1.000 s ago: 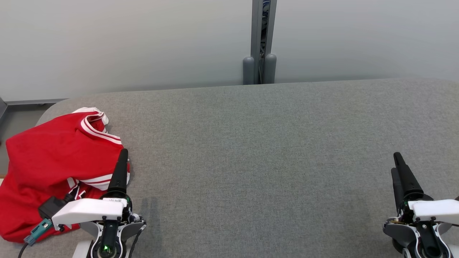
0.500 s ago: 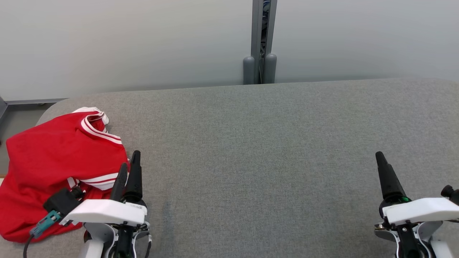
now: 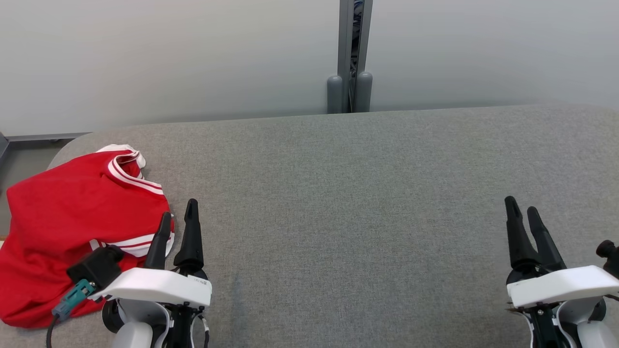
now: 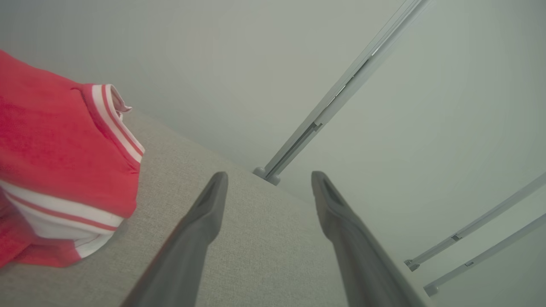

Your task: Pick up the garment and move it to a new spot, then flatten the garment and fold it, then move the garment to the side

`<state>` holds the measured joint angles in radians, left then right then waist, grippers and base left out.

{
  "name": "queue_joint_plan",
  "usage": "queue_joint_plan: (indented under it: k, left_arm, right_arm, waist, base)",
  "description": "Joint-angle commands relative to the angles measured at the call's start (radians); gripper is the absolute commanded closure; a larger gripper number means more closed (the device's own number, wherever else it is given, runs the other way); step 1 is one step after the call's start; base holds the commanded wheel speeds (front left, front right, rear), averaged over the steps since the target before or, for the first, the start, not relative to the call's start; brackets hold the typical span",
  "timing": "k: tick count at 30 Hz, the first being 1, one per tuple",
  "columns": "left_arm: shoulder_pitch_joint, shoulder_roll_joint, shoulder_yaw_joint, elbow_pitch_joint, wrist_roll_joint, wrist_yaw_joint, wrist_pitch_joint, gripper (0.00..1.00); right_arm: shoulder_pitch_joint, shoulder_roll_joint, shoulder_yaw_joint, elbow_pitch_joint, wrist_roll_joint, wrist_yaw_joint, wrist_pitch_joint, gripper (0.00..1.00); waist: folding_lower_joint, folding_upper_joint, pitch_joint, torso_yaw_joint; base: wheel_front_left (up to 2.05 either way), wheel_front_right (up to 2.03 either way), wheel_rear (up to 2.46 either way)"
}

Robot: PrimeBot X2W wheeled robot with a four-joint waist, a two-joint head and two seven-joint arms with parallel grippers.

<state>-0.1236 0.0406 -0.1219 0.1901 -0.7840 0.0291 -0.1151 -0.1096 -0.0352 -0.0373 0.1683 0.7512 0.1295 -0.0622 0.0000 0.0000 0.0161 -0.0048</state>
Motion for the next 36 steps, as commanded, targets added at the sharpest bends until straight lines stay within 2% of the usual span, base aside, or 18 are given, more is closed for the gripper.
queue_joint_plan:
  k: [1,19,36]
  left_arm:
    - [0.001,0.006,-0.004,-0.023,0.034,0.009,-0.008,0.0]
    - [0.038,0.008,-0.031,-0.067,0.255,0.054,-0.052,0.0]
    - [0.067,0.009,-0.053,-0.113,0.42,0.091,-0.085,0.0]
  right_arm:
    - [-0.001,-0.008,0.009,-0.021,-0.03,0.001,-0.013,0.0]
    - [0.025,-0.012,0.064,-0.073,-0.25,0.002,-0.072,0.0]
    - [0.045,-0.015,0.104,-0.12,-0.399,0.002,-0.118,0.0]
  waist:
    - [0.0,0.0,-0.001,-0.001]
    - [0.0,0.0,0.004,-0.012]
    - [0.0,0.0,0.007,-0.005]
  base:
    - [0.0,0.0,0.0]
    - [0.0,0.0,0.0]
    - [0.0,0.0,0.0]
